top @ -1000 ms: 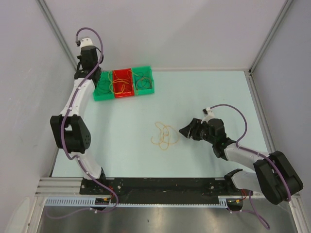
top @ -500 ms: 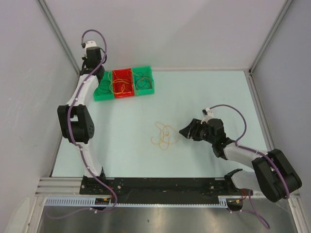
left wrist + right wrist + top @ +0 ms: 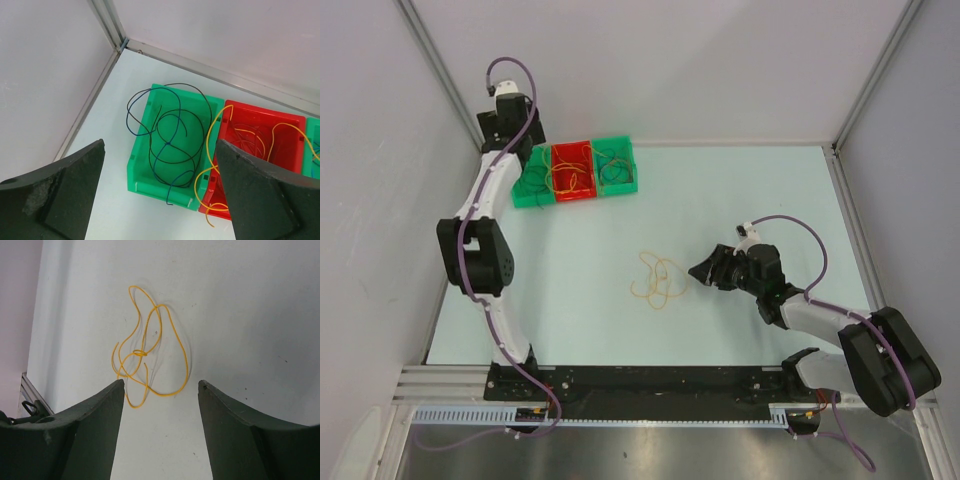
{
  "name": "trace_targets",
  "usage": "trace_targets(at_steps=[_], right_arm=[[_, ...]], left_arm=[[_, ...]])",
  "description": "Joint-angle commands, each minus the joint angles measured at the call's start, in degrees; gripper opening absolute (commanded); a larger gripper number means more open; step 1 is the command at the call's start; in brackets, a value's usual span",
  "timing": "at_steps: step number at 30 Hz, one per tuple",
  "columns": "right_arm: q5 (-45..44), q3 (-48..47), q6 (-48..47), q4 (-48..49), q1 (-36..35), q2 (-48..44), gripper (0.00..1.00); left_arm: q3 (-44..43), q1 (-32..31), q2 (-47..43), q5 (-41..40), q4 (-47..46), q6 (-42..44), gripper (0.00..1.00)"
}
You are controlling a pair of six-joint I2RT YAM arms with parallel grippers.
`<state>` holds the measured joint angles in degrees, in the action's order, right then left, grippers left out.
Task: Untangle the cables
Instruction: Place the cable in the bin, then pick up the cable at the center of the board.
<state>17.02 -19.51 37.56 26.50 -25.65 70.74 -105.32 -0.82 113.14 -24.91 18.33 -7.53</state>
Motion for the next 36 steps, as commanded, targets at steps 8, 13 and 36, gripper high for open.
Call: trace_targets(at_steps=[8,13,36], right_arm=[[0.12,-0.88,0.23,1.71,0.25,-0.52,0.65],[0.21,-0.88,0.23,1.62,0.25,-0.52,0.65],[-2.34,-0.09,1.11,0.22,0.25,-2.54,0.64]], left_arm=[[-10.26,-9.37,-9.43,2.05,14.45,-0.64,1.00],[-5.78,-17.19,-12.68,-0.58,16.91,1.90,1.00],[38.33,-33.36,-33.24,17.87,13.85,-14.52,0.90]])
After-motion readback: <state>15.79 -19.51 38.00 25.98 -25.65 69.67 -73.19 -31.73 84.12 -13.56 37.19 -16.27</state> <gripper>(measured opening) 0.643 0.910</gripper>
